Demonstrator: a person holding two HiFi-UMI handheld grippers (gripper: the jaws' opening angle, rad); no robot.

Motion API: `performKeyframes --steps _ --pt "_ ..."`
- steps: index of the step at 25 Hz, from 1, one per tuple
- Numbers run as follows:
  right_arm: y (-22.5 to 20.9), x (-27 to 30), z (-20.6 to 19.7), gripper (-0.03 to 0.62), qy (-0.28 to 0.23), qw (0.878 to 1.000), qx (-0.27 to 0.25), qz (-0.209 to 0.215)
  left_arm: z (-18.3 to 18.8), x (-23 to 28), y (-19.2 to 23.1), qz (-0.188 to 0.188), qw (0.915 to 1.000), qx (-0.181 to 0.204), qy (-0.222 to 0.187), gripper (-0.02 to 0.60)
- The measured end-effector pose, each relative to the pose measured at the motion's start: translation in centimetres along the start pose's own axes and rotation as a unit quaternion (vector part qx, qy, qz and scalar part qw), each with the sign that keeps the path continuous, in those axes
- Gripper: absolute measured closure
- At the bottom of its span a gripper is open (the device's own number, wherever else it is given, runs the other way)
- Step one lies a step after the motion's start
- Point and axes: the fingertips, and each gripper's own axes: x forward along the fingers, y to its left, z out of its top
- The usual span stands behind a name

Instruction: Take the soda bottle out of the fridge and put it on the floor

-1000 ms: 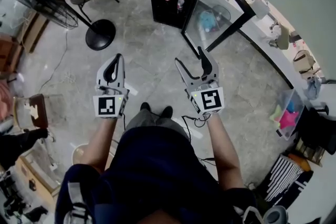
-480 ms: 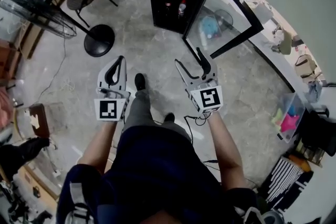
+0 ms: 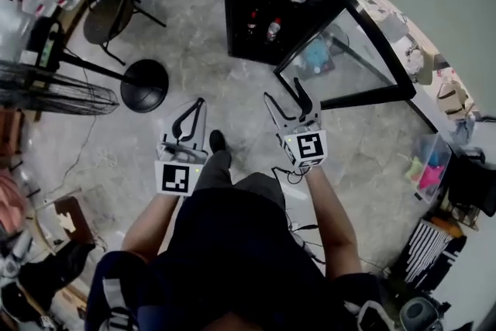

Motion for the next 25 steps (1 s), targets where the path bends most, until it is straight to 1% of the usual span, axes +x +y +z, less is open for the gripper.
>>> performKeyframes --steps 3,5,8,11,14,17,22,25 --pt "-1.3 4.7 -0.9 0.25 0.0 1.0 -0.002 -0.013 -0.7 3.2 2.5 -0.012 0.9999 0.001 0.001 0.557" --pt "-2.5 7.2 -2.0 0.25 0.002 1.0 -0.004 -0.021 -1.3 5.0 3.5 -0.013 0.9999 -0.002 0.002 0.557" --pt "-4.6 10.6 -4.2 0.25 0.005 1.0 -0.003 -0.028 -2.9 7.4 4.4 -0.012 0.9998 0.0 0.016 0.557" --pt "-6.8 13.8 -7.5 0.25 0.017 0.999 -0.006 -0.03 -4.8 9.6 5.0 -0.004 0.9996 -0.001 0.027 0.557" --pt "-8.5 16.6 -10.8 0.25 0.029 0.999 -0.002 -0.025 -6.5 11.4 5.9 0.017 0.9992 -0.002 0.037 0.557" --pt "-10.0 19.5 -14.2 0.25 0.039 0.999 0.004 -0.017 -8.1 12.9 6.6 0.034 0.9987 0.007 0.038 0.557" --pt "-12.3 24.0 -20.1 0.25 0.059 0.998 0.001 -0.016 -11.5 14.9 7.4 0.044 0.9977 0.013 0.049 0.557" --pt "-13.2 26.7 -23.2 0.25 0.066 0.998 -0.005 -0.017 -14.0 15.5 8.1 0.044 0.9968 0.02 0.065 0.557"
